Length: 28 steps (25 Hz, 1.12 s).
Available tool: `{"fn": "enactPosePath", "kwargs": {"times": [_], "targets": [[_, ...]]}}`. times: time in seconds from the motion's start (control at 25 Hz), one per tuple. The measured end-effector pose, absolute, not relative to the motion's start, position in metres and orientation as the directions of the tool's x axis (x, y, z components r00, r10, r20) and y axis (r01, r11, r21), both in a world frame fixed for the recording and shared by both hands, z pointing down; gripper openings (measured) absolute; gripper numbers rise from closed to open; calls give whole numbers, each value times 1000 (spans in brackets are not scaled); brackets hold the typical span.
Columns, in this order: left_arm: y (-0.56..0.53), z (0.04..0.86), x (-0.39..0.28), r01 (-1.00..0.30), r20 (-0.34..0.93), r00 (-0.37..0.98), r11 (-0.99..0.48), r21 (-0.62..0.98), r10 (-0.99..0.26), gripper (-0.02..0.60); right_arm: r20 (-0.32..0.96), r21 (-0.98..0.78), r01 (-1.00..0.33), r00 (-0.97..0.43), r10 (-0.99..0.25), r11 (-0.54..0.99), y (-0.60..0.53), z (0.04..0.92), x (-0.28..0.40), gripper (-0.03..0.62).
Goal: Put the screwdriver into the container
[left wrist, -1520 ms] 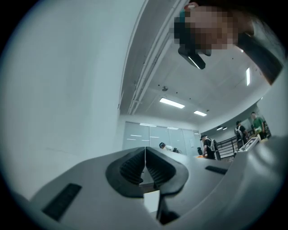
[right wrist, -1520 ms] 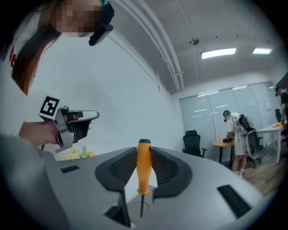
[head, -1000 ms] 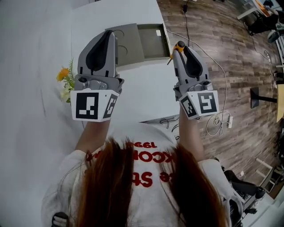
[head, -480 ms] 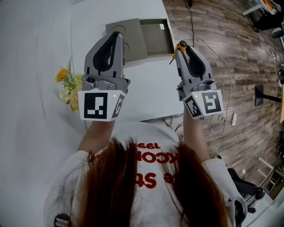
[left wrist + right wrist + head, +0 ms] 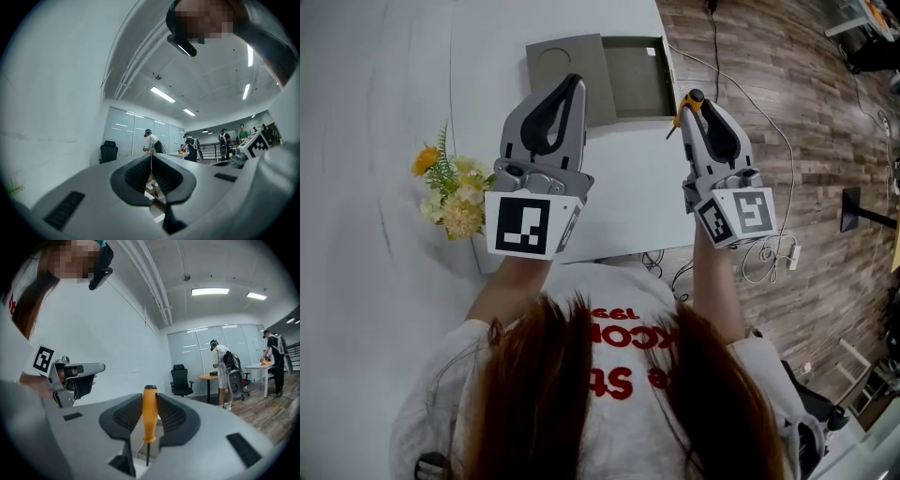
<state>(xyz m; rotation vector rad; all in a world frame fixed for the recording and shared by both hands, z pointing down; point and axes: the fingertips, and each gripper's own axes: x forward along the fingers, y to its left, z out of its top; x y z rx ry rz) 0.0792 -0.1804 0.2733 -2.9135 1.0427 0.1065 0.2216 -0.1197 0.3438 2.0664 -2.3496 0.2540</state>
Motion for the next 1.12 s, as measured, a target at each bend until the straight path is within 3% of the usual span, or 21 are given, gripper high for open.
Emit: {"fn": "enactPosePath", "kwargs": {"times": [0.68,1.12], "targets": [[-218,330,68,-700,16,714,-714,3,-700,11,266,-120,-978,-196,-944,170,-202,428,243,106],[-228,346,70,-718,50,696,-695,35,-716,11,517,-139,-971,-239,-822,195,-246,516,241,107]]}}
